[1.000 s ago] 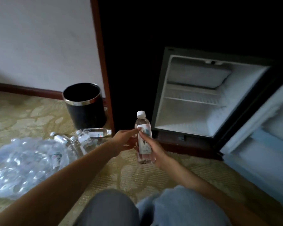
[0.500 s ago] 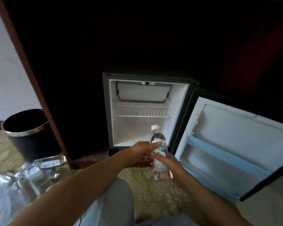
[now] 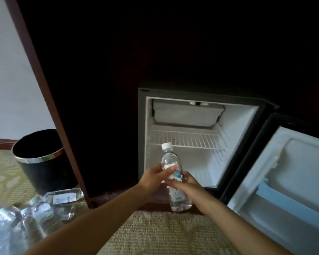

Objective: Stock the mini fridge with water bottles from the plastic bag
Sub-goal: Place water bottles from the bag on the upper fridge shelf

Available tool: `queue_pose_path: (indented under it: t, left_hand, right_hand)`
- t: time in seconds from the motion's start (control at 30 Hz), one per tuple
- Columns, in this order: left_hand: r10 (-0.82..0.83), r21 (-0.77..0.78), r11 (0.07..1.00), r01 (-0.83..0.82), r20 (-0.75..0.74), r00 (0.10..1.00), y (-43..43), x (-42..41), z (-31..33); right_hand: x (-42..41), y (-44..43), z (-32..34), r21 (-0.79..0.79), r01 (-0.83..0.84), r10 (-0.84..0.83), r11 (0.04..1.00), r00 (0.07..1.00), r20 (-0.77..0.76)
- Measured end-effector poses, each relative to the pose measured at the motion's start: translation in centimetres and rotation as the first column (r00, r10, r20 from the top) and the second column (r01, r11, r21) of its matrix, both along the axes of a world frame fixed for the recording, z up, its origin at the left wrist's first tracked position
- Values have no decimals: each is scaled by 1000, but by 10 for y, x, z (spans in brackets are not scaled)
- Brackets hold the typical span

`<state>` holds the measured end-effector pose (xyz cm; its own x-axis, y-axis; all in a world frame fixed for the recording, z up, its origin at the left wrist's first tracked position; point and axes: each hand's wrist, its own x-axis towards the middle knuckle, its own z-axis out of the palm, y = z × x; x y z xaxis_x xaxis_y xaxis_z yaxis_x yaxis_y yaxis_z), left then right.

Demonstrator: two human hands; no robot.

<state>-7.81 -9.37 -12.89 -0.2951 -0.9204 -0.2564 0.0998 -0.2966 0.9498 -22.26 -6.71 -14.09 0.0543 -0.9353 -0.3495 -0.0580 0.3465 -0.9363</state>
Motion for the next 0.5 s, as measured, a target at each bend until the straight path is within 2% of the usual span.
queue_pose_path:
  t: [0.07, 0.17, 0.23, 0.37, 0.5]
  left_hand:
    - [9, -124, 992, 4, 109, 994, -17, 10, 0]
    - [19, -337, 938, 78, 278, 961, -43, 9, 6]
    - [37, -431, 899, 79, 254, 967, -60, 1, 14]
    - [126, -551, 833, -46, 108, 986, -95, -16, 27]
    - [237, -484, 860, -161, 100, 966, -118, -28, 15]
  right_hand:
    - [5, -22, 1, -23, -69, 68, 997, 996, -54]
    - [5, -58, 8, -166, -106, 84, 980, 987, -139]
    - [-1, -79, 19, -269, -69, 27, 961, 987, -158]
    - [-12, -123, 36, -441, -18, -74, 897, 979, -189]
    - [-7, -159, 30, -529, 85, -183, 844, 974, -136]
